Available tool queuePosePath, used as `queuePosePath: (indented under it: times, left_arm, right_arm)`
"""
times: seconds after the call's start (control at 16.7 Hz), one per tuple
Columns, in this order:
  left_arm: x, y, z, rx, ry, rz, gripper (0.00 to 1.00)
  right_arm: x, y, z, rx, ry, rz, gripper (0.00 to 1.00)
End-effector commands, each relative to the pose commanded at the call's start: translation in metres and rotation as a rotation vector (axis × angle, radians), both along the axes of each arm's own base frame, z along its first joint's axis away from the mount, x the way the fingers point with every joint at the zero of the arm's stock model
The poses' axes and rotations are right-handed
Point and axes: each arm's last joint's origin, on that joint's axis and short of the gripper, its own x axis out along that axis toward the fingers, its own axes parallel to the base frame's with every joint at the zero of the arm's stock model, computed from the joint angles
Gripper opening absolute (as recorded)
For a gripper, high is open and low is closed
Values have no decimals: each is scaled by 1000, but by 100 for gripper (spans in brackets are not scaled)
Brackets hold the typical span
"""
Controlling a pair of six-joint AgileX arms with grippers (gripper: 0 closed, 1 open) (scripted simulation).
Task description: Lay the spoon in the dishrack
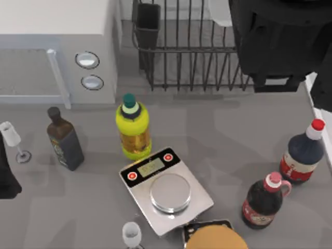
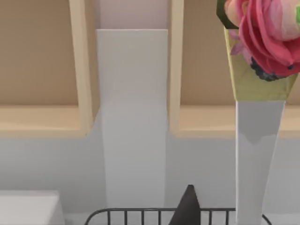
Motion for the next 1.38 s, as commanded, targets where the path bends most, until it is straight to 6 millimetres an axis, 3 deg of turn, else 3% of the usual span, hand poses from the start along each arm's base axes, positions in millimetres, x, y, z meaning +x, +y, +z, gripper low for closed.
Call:
queuePosePath:
  times: [0.18,0.48,0.66,0.84,0.96,1.2,1.38]
  left_arm:
    - [0,0,0,0,0,0,100]
    - [0,0,0,0,0,0,100]
    - [0,0,0,0,0,0,100]
    - [0,0,0,0,0,0,100]
    - [0,0,0,0,0,0,100]
    - [0,0,0,0,0,0,100]
    - [0,0,0,0,0,0,100]
  right_arm:
    - [22,12,-17,-6,3,-2,0]
    - [104,32,-89,7,-4,0,0]
    - [155,23,-143,18,-15,1,0]
    - [189,5,-186,8,-8,0,0]
    - [197,-3,-199,2,-2,0,0]
    - [198,-3,-199,2,-2,0,0]
    - [198,-3,-199,2,-2,0,23]
